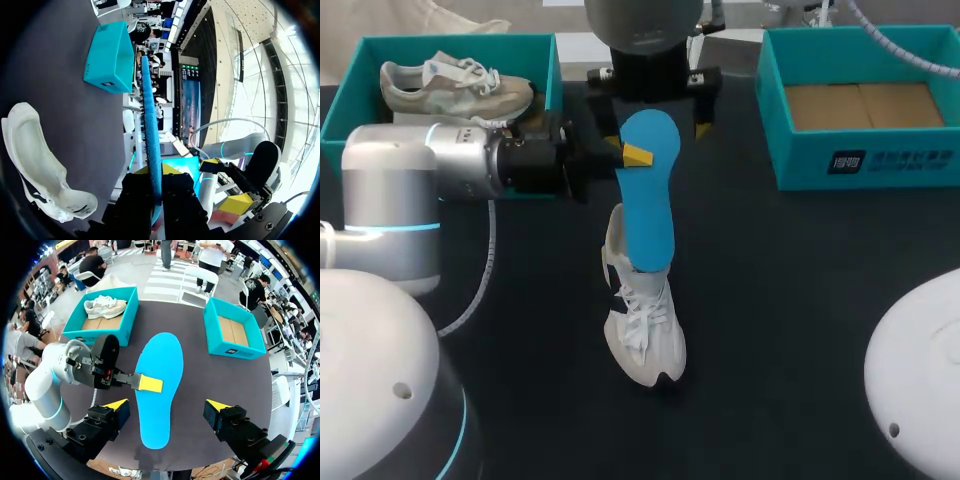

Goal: Take the shoe out of the shoebox, open the shoe tongue, remove and reinsert the insole, then place the shoe into the shoebox

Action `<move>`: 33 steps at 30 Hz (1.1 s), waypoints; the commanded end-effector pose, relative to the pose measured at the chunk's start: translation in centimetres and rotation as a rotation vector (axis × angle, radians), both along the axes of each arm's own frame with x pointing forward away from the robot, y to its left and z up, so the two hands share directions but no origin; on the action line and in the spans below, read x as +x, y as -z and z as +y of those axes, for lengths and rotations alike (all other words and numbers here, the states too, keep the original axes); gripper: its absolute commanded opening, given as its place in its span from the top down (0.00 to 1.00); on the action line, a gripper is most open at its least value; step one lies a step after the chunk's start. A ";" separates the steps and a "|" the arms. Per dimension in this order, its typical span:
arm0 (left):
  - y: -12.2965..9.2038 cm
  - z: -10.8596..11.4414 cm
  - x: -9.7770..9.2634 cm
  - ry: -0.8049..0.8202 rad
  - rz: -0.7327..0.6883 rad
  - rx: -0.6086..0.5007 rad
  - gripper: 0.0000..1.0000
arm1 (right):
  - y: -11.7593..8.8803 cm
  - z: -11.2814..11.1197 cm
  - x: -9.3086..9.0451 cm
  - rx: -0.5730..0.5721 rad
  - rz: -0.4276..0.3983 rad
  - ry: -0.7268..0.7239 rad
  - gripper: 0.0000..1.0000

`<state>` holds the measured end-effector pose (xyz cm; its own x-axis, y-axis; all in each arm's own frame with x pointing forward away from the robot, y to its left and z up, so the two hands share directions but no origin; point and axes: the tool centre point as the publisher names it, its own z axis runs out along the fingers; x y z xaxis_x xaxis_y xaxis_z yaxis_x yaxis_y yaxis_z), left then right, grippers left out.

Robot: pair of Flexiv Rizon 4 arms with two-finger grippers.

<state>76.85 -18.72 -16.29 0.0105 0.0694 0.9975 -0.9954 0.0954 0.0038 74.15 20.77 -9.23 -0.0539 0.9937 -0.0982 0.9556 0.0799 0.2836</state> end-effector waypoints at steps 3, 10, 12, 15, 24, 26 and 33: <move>0.0 0.1 -0.1 0.000 0.000 0.001 1.00 | 0.0 0.0 0.1 -0.001 0.000 0.001 0.00; 0.0 0.1 -0.1 0.000 0.000 0.001 1.00 | 0.4 -0.5 0.1 0.113 -0.001 -0.015 0.00; 0.0 0.1 -0.1 0.000 0.000 0.001 1.00 | 0.3 -0.8 0.1 0.153 -0.008 -0.024 0.00; 0.0 0.1 -0.1 0.000 0.000 0.001 1.00 | -0.1 -1.5 0.2 0.307 -0.051 -0.023 0.00; 0.0 0.1 -0.1 0.000 0.000 0.001 1.00 | -0.3 -3.5 0.9 0.551 0.023 -0.194 0.00; 0.0 0.1 -0.1 0.000 0.000 0.001 1.00 | -0.2 -3.7 1.0 0.590 0.041 -0.215 0.00; 0.0 0.1 -0.1 0.000 0.000 0.001 1.00 | 0.7 -4.7 1.1 0.758 0.056 -0.227 0.00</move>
